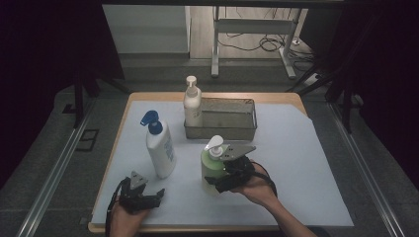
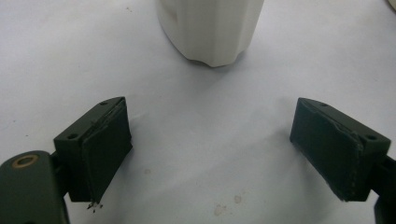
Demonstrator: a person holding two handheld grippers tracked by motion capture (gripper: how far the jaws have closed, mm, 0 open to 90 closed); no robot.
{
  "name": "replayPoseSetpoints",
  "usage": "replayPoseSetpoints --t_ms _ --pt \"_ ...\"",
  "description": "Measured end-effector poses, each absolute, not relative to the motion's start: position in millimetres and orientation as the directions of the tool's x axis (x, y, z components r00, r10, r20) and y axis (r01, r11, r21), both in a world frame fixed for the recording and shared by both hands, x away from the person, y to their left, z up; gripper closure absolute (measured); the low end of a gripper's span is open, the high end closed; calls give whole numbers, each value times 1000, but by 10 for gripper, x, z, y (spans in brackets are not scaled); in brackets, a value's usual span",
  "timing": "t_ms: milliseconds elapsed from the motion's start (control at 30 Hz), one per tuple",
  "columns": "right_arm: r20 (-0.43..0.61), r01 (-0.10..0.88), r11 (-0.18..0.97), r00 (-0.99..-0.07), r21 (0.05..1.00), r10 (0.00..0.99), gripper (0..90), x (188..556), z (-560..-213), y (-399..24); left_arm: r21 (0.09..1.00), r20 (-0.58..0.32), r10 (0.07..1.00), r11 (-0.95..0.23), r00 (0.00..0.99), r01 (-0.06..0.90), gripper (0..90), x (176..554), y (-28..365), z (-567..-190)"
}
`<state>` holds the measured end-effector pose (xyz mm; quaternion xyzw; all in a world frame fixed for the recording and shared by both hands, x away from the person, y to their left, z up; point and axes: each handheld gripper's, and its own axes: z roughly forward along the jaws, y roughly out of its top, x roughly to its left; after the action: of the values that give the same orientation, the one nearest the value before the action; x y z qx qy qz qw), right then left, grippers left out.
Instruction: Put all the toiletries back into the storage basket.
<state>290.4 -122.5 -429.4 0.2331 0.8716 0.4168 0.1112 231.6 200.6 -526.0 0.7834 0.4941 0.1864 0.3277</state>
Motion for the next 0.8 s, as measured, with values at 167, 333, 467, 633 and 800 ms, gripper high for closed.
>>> replayPoseSetpoints --t_ms 167,333,467,633,800 --pt "7 331 525 -850 784 526 124 2961 -4242 -1286 700 -34 897 -294 441 651 121 2316 2003 -5261" --pt "5 343 514 -835 786 550 124 3034 -4196 -1344 698 -31 896 -297 443 652 121 2316 2006 -5260" --pt "-1 352 510 -822 785 570 124 3104 -4174 -1375 698 -31 896 -298 443 651 120 2316 2006 -5260" --pt "-8 358 502 -808 787 589 124 3192 -4142 -1405 698 -31 896 -298 443 651 121 2316 2006 -5261" --pt "-14 364 496 -795 788 606 124 3273 -4111 -1431 700 -33 897 -295 441 651 121 2315 2004 -5262"
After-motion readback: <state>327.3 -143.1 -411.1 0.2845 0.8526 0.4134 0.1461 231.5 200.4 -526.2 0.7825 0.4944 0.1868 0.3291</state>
